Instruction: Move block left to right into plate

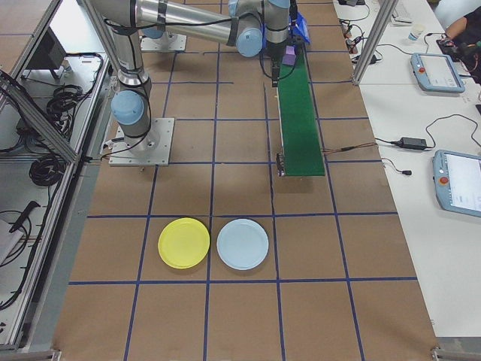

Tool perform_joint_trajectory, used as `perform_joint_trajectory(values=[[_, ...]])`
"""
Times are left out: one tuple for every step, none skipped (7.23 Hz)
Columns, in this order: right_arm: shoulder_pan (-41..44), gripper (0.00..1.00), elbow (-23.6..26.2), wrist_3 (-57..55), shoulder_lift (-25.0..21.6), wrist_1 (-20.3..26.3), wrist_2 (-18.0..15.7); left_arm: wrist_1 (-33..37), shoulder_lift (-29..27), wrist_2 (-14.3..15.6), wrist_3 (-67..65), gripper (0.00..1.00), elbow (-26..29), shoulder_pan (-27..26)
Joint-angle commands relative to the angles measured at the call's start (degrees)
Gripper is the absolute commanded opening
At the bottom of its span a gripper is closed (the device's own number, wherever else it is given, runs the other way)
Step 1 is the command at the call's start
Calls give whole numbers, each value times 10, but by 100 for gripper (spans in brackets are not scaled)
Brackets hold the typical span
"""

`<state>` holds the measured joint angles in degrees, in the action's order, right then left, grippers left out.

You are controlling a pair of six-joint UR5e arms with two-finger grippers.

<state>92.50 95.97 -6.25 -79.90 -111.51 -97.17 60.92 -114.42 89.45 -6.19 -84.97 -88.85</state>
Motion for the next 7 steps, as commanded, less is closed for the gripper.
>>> perform_joint_trajectory(values=[[0,100,12,4,0,-20,-25,-1,-11,-17,20,100,2,50],[-6,100,6,6,-7,-20,-28,-8,-32,-17,17,100,6,58],[-19,100,10,5,-11,-17,-24,-11,-51,-23,-2,100,15,64],[-25,100,7,6,-11,-18,-22,-21,-72,-58,-37,100,16,66],[-29,100,5,6,-11,-18,-21,-41,-91,-62,-44,100,19,74],[-29,100,-4,6,-3,-26,-6,-42,-93,-60,-42,100,24,77],[-35,100,-18,5,9,-32,-4,-43,-95,-60,-43,100,24,78]])
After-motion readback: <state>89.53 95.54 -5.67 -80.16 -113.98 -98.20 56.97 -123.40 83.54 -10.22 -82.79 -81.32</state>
